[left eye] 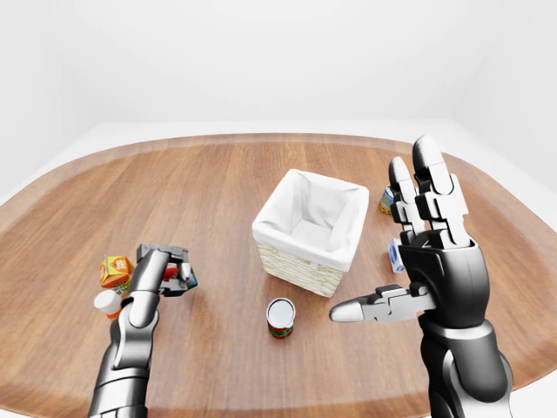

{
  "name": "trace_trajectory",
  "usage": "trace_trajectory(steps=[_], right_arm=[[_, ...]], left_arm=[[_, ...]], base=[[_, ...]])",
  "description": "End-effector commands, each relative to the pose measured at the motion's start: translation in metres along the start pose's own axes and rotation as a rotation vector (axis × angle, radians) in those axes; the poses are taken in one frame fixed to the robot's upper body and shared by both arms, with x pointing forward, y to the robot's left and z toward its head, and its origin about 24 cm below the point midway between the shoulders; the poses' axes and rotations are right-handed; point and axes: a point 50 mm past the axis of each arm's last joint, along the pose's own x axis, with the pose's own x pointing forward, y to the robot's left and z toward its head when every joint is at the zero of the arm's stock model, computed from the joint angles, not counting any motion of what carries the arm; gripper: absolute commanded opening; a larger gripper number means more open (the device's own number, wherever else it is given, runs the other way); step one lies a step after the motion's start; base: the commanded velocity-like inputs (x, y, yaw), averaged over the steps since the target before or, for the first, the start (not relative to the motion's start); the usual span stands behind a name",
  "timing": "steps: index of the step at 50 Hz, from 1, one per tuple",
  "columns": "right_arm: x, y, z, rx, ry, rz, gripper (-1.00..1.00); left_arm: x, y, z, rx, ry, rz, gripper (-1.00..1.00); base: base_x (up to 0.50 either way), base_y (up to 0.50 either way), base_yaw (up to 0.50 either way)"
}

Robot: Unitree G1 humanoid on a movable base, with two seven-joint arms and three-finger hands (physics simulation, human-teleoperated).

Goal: Pick the milk and place it in the basket.

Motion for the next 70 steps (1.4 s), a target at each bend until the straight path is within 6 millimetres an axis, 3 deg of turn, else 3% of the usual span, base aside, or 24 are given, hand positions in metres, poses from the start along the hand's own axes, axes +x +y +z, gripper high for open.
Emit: trace_trajectory(steps=[1,23,37,70], right_arm=[[0.0,-0.001,-0.003,0.002,0.011,-0.002,1.0],[-0.001,-0.001,-0.005,0.005,0.025,-0.005,1.0],[-0.002,-0.001,-0.004,0.004,0.025,-0.007,1.0],[-0.002,-0.005,0.0,-0.004,0.006,-0.013,1.0]], left_arm=[[0.0,0.016,0.015,-0.003,-0.067,0.07,-1.0],[-0.012,0.035,0.052,0.009,-0.228,0.096,-1.0],[-0.02,0.054,0.087,0.066,-0.366,0.126,-1.0],[-0.025,0.056,0.097,0.067,-0.396,0.131,-1.0]], base=[[0.0,0.0,0.0],[0.0,0.0,0.0],[0.0,0.0,0.0],[0.0,0.0,0.0]])
